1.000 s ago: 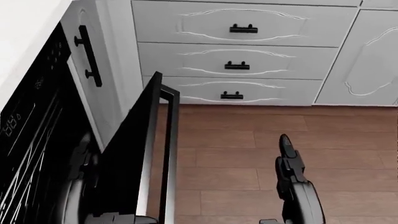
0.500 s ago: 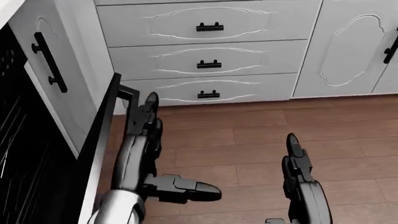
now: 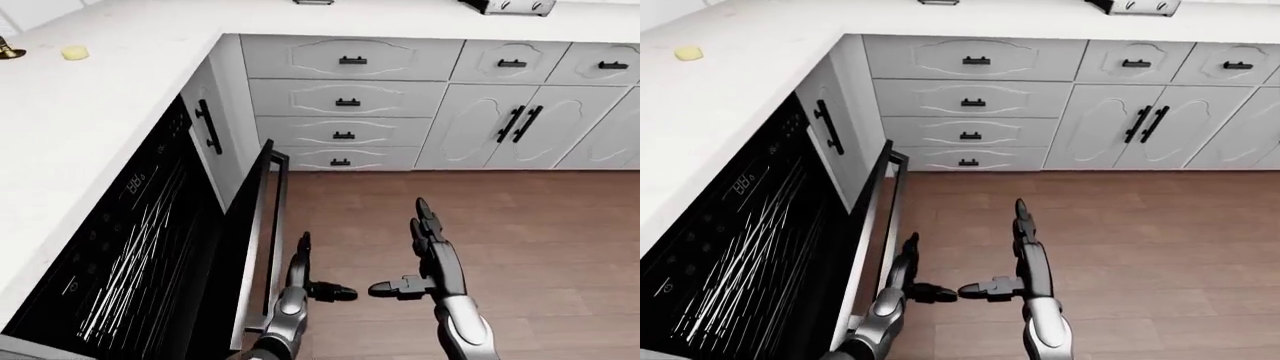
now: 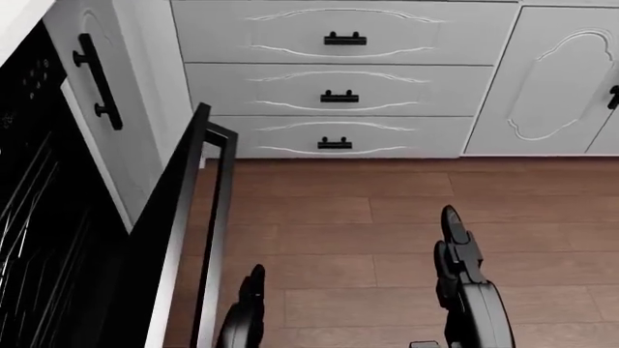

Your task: Close the dishwasher door

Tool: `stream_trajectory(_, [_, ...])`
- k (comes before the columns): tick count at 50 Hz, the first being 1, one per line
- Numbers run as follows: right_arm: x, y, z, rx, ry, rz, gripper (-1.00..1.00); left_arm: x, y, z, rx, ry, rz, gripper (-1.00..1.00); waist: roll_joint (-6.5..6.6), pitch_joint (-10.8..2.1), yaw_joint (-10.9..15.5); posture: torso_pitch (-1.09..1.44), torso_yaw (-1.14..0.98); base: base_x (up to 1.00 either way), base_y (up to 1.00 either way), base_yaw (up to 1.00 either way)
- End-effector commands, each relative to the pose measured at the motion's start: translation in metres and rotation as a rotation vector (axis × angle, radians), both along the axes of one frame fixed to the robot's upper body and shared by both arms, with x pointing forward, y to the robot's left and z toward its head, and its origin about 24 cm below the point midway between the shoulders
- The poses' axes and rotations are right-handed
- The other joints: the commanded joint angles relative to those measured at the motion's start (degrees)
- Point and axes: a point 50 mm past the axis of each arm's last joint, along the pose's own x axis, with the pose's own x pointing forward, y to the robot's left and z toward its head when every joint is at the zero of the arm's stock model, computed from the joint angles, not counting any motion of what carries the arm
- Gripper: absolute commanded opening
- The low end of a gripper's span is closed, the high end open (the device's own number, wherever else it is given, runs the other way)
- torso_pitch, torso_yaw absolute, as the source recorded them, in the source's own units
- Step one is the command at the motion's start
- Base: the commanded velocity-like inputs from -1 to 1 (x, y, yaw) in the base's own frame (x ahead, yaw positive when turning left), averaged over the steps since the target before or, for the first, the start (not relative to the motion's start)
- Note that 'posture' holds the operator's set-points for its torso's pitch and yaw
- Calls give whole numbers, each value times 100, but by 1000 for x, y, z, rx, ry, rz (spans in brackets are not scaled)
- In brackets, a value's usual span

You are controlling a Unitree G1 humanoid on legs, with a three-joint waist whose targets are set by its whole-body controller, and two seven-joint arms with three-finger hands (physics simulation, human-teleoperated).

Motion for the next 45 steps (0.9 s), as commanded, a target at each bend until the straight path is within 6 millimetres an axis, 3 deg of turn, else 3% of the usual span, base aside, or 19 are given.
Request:
stream_trajectory(1, [3, -1, 17, -6, -89, 0, 100, 13, -5, 18, -18, -122, -17, 100, 2, -128, -7, 0, 0, 0, 0, 0])
stream_trajectory(8, [3, -1, 19, -7, -92, 1, 100, -12, 10, -11, 1, 12, 1, 100, 38, -146, -34, 0, 0, 0, 0, 0])
stream_trajectory(21, [2, 0, 20, -2, -95, 5, 100, -24, 45, -34, -15, 256, 121, 100, 113, -145, -56, 0, 0, 0, 0, 0])
stream_trajectory(30, [2, 1, 21, -5, -96, 5, 100, -28, 67, -41, -20, 371, 233, 100, 122, -174, -86, 0, 0, 0, 0, 0])
stream_trajectory(45, [2, 0, 20, -5, -97, 4, 100, -29, 77, -40, 3, 380, 367, 100, 120, -186, -109, 0, 0, 0, 0, 0])
